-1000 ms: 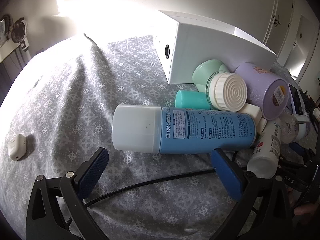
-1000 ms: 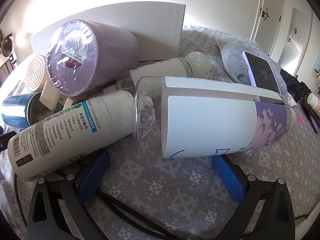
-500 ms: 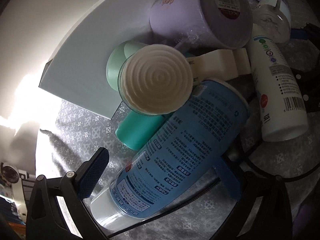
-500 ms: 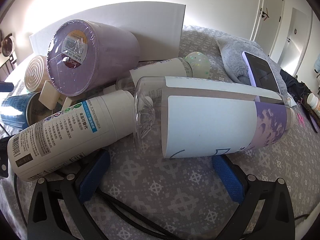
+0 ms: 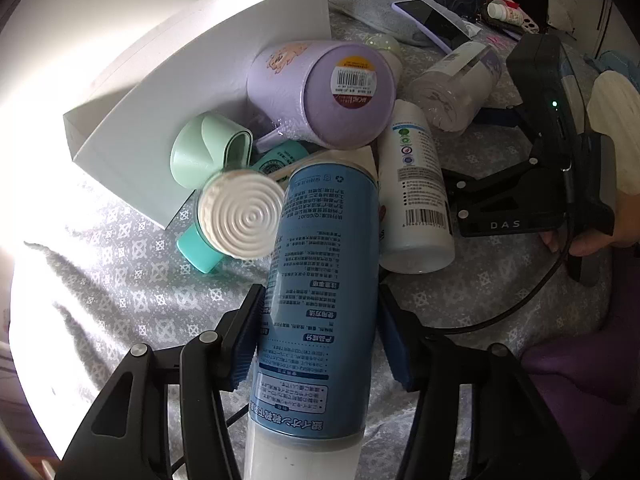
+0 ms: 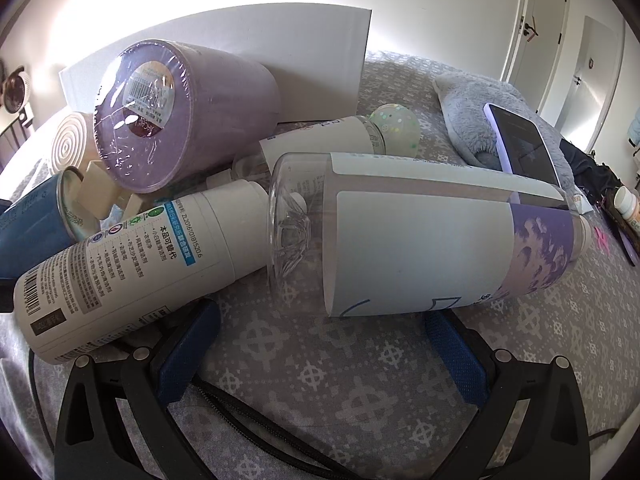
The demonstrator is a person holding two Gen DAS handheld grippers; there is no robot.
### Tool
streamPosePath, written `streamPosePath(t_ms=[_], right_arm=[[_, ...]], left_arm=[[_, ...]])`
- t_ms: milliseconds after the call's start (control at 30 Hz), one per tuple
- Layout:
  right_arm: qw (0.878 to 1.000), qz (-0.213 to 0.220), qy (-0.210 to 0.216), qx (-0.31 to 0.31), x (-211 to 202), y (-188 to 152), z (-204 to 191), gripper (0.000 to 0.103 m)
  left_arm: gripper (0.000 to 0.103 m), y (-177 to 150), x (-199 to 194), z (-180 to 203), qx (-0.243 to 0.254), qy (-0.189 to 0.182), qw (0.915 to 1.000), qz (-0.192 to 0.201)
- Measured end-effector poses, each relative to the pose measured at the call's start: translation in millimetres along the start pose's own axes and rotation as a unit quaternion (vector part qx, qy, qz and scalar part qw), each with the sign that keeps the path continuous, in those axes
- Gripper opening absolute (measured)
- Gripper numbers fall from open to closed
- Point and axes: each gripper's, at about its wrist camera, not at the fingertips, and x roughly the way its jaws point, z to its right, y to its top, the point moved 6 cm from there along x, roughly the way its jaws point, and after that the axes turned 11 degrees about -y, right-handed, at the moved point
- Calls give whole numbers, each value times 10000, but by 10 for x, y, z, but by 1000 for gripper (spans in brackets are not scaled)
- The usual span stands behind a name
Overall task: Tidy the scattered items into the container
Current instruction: 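Grasp the blue aerosol can with the left tool and lift it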
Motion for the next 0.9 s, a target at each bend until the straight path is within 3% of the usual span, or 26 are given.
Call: streamPosePath(t_ms=[233,500,900], right_arm=[[10000,1,-1,0,3,2,2,103],[10000,3,-1,0,6,3,3,103],[10000,4,-1,0,10,5,5,103]], left_arm=[[51,98,-332,-61,-325,-663,9957,553],[51,389,-587,-99,-678,-1170,9821,1312],[51,598,-1115,-217,-1136,-1776,9459,2465]])
